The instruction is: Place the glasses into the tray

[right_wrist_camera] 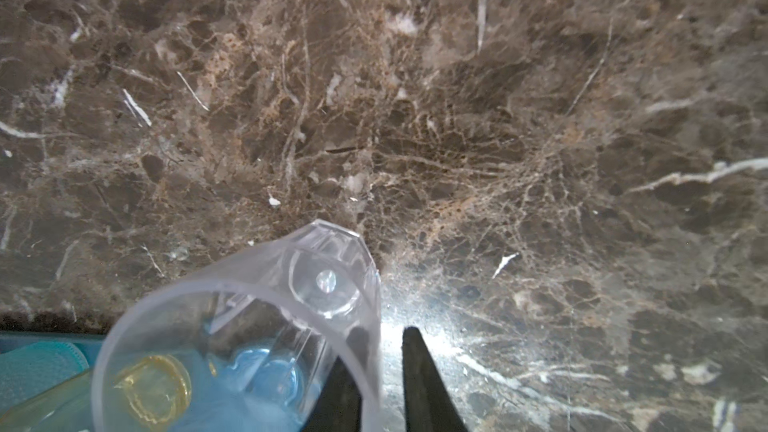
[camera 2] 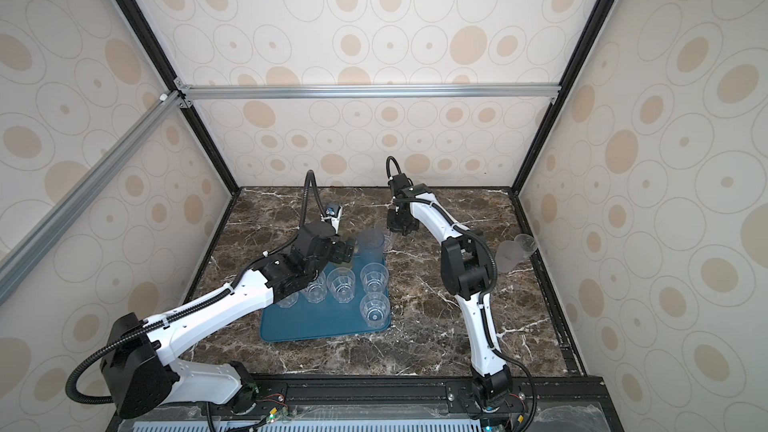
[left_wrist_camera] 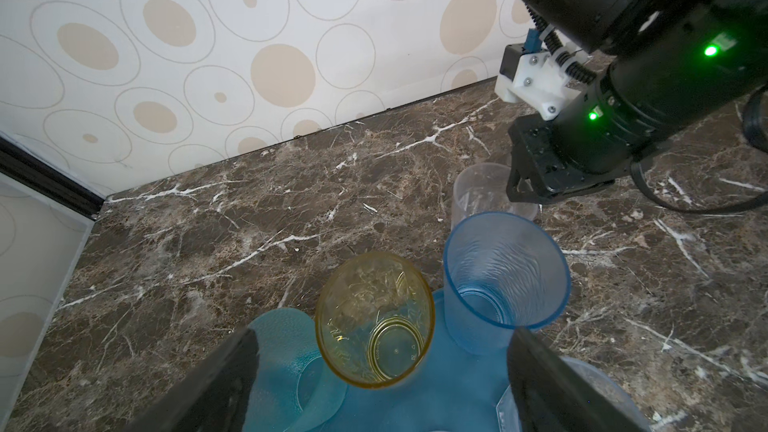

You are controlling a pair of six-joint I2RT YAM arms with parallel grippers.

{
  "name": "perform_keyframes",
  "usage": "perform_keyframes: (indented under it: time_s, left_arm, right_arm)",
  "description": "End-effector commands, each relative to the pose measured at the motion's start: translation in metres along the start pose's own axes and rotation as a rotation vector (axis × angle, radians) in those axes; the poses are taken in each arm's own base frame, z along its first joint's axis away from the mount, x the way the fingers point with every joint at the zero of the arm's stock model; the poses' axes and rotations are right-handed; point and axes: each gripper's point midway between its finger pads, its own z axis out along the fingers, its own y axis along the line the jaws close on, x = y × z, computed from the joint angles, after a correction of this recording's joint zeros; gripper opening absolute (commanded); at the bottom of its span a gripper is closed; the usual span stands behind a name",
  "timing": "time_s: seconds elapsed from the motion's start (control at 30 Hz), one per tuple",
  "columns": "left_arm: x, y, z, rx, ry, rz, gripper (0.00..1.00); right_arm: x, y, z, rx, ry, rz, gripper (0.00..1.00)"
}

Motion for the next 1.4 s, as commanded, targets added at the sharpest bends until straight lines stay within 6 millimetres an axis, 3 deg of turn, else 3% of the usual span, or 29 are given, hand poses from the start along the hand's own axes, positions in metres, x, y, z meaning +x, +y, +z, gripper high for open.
perform_keyframes:
  time_s: [0.0,0.13,0.4,0.77,1.03,1.37]
  left_arm:
    - [-0.005,0.011,-0.007,-0.025,-0.012,-0.033,0.93]
    - [-0.005,0.014,-0.009,-0.032,-0.015,-0.034,0.93]
    - [-0.002,0.023,-0.014,-0.059,-0.014,-0.026,0.93]
    - [-0.005,0.041,-0.029,-0.109,-0.019,-0.02,0.93]
    - [0.009,0.057,-0.037,-0.141,-0.004,-0.029,0.93]
    - [0.022,0.083,-0.052,-0.17,0.029,-0.097,0.93]
  right_arm:
    - [0.005,-0.012,-0.005,0.08,0.014,-0.044,0.13]
    - [0.004,-0.014,-0.014,0.073,-0.002,-0.043,0.07]
    - [0.002,-0.034,-0.039,0.109,-0.042,-0.025,0.04]
    - [0.02,-0.067,-0.095,0.154,-0.101,0.002,0.02]
    - [0.063,-0.078,-0.146,0.134,-0.12,0.014,0.02]
    - [0.137,-0.065,-0.185,0.092,-0.066,-0.054,0.0]
